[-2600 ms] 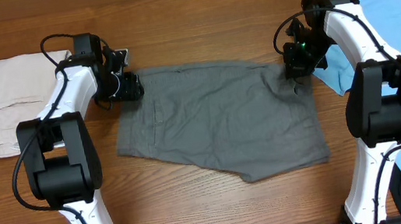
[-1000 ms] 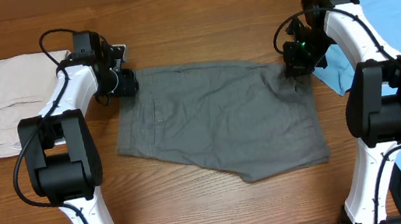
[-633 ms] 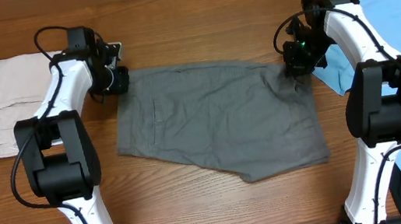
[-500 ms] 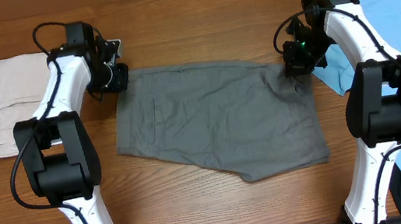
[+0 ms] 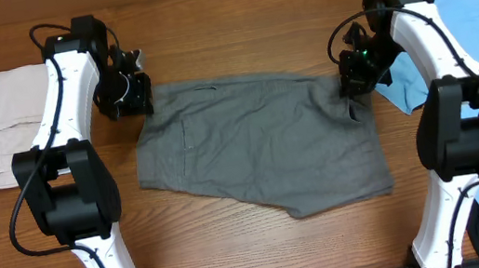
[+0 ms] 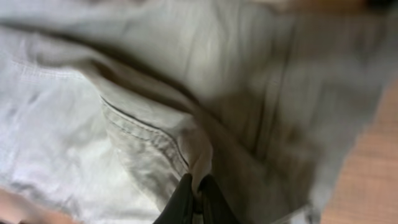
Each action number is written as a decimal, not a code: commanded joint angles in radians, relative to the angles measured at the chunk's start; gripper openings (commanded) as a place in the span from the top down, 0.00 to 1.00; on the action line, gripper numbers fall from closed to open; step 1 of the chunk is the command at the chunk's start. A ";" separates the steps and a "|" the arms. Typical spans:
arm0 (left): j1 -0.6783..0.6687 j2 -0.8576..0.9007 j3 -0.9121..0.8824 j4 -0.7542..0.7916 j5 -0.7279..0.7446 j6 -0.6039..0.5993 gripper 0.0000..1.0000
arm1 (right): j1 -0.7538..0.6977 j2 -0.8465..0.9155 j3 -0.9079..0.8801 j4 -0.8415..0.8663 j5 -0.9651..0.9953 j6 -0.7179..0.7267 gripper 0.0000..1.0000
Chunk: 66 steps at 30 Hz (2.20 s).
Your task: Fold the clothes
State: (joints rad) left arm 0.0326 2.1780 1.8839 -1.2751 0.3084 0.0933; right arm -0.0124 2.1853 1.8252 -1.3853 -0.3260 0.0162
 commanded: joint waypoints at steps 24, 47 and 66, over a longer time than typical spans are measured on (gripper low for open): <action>-0.217 -0.013 -0.105 -0.241 -0.241 -0.386 0.96 | 0.138 -0.089 -0.177 -0.213 0.083 0.209 0.96; -0.209 -0.012 -0.544 0.386 -0.338 -0.438 0.96 | 0.149 -0.089 -0.627 0.470 0.131 0.352 0.96; -0.129 -0.011 -0.544 0.707 -0.473 -0.305 0.96 | 0.148 -0.089 -0.627 0.856 0.259 0.343 0.96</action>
State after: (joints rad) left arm -0.1497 2.0624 1.3811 -0.5983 -0.0395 -0.2855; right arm 0.1459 2.0022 1.2316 -0.5533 -0.3042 0.3656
